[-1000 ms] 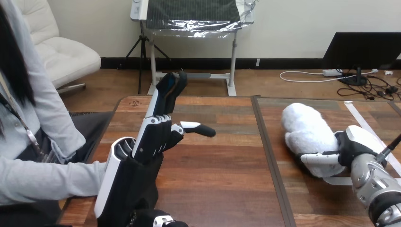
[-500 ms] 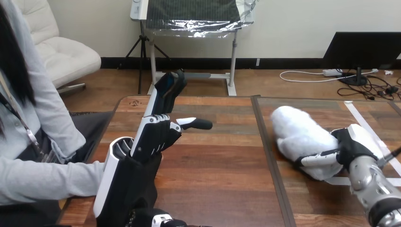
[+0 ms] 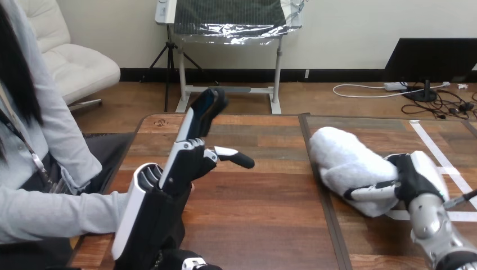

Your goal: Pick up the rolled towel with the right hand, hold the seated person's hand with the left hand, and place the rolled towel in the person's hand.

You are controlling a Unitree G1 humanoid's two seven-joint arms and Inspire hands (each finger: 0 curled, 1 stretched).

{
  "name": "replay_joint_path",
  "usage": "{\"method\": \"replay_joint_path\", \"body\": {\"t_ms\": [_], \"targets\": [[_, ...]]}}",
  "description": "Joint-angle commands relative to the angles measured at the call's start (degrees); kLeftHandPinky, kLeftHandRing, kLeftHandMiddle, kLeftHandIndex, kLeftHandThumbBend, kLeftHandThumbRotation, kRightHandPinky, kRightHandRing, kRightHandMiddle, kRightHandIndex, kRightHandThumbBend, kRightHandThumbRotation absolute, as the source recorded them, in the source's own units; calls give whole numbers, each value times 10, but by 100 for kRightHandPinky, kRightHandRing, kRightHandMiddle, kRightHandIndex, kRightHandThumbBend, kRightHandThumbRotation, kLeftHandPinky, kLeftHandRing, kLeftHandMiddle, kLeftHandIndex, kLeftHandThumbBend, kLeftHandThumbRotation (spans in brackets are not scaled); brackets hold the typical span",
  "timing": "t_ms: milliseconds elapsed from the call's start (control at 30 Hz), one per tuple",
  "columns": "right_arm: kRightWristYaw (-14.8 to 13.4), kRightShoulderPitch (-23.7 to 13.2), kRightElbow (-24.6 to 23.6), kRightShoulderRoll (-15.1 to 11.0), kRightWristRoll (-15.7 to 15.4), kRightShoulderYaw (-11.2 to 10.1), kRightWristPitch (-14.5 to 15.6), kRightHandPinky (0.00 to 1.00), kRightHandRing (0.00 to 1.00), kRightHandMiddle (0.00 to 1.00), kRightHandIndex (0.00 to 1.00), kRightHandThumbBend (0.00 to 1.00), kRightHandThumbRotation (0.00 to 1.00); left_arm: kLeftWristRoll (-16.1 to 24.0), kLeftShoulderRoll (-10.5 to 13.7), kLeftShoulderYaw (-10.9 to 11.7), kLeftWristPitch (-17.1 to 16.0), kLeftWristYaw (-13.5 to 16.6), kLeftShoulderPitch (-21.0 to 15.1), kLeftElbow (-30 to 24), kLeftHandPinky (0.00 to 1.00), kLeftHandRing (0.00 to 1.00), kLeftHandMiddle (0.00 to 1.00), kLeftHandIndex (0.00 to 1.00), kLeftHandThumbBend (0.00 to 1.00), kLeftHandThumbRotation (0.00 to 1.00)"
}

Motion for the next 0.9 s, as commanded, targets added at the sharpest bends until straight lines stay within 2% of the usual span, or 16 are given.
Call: {"method": "replay_joint_path", "body": {"t_ms": [0, 267, 467, 600, 767, 867], "targets": [[-9, -8, -17, 16, 20, -22, -45, 36, 41, 45, 42, 82, 0, 9, 22, 8, 22, -6, -27, -4, 64, 99, 100, 100, 100, 65], [-30, 2, -25, 25, 38, -38, -106, 37, 40, 43, 40, 82, 0, -6, 44, -1, 37, -20, -35, -2, 70, 100, 100, 100, 100, 65], [-39, 9, -32, 32, 51, -49, -152, 35, 39, 43, 41, 82, 0, 14, 45, 12, 38, -16, -40, 4, 74, 100, 100, 100, 100, 66], [-39, 16, -37, 40, 67, -64, -196, 33, 38, 43, 41, 82, 0, 12, 53, 10, 52, -19, -39, 3, 76, 100, 100, 100, 100, 64], [-39, 20, -42, 48, 76, -71, -229, 29, 34, 41, 41, 82, 0, 15, 56, 13, 58, -19, -40, 6, 85, 100, 100, 100, 100, 56], [-20, 24, -45, 55, 93, -85, -257, 28, 33, 41, 41, 82, 0, 20, 55, 17, 62, -16, -39, 6, 87, 100, 100, 100, 100, 54]]}}
